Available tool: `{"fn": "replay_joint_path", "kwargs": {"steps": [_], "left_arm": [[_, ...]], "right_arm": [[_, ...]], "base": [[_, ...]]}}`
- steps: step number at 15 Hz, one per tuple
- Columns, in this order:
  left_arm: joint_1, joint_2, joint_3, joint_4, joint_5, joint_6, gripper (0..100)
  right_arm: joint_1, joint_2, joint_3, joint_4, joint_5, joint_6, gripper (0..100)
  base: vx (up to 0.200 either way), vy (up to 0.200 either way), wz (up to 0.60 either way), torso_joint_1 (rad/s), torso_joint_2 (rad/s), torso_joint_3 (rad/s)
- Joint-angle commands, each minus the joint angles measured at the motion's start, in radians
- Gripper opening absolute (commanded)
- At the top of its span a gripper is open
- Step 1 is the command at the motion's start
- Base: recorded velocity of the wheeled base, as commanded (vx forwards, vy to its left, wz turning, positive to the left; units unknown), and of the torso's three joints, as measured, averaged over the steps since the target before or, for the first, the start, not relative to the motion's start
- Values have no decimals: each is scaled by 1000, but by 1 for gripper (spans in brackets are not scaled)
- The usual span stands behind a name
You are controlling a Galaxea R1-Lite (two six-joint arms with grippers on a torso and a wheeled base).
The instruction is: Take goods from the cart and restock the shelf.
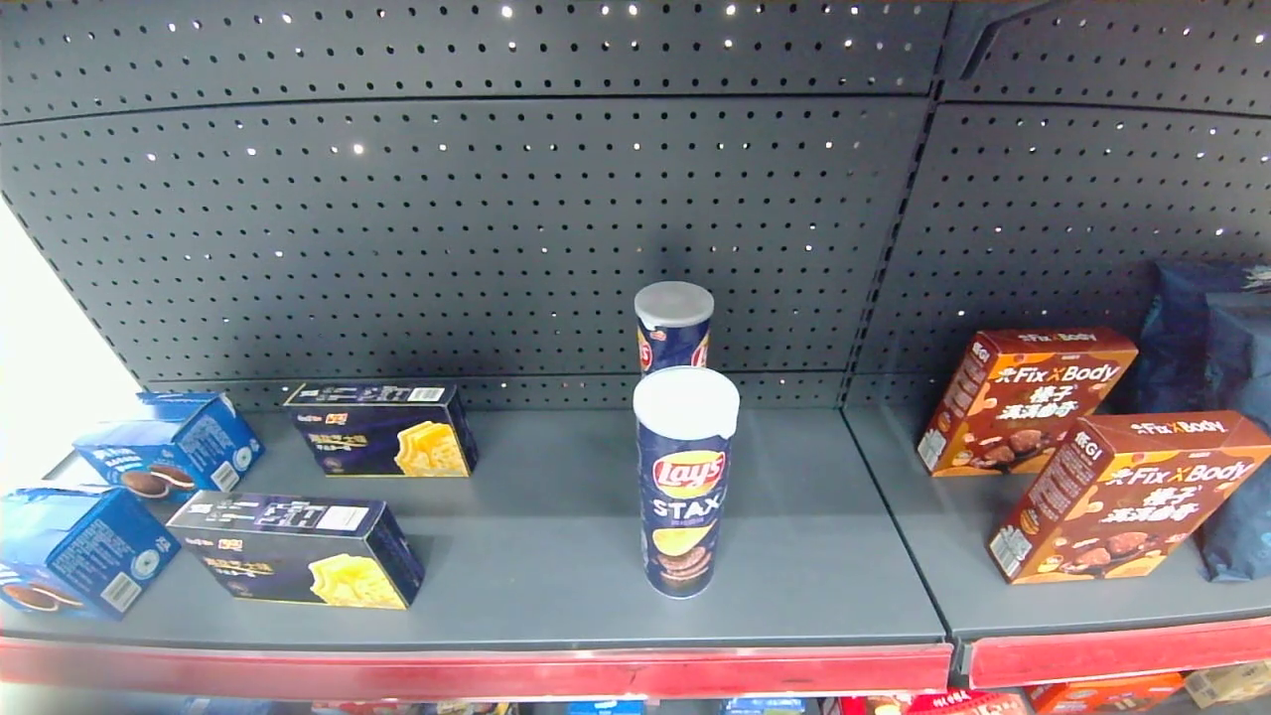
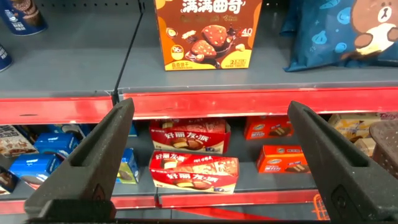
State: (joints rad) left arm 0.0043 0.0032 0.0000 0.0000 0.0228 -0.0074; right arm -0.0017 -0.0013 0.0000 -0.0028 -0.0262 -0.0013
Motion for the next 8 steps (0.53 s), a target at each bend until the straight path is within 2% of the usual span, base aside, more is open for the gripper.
{"fn": "replay_joint_path", "kwargs": {"steps": [1, 5, 6, 8], "left_arm": [[0, 1, 0, 0, 0, 0, 100], [0, 1, 0, 0, 2, 1, 100], [0, 1, 0, 0, -1, 4, 100], [0, 1, 0, 0, 0, 0, 100]], "right_arm": [[0, 1, 0, 0, 0, 0, 100], [0, 1, 0, 0, 0, 0, 100], [0, 1, 0, 0, 0, 0, 100], [0, 1, 0, 0, 0, 0, 100]], "base": [[0, 0, 0, 0, 0, 0], [0, 0, 0, 0, 0, 0], [0, 200, 0, 2, 2, 2], [0, 0, 0, 0, 0, 0]]}}
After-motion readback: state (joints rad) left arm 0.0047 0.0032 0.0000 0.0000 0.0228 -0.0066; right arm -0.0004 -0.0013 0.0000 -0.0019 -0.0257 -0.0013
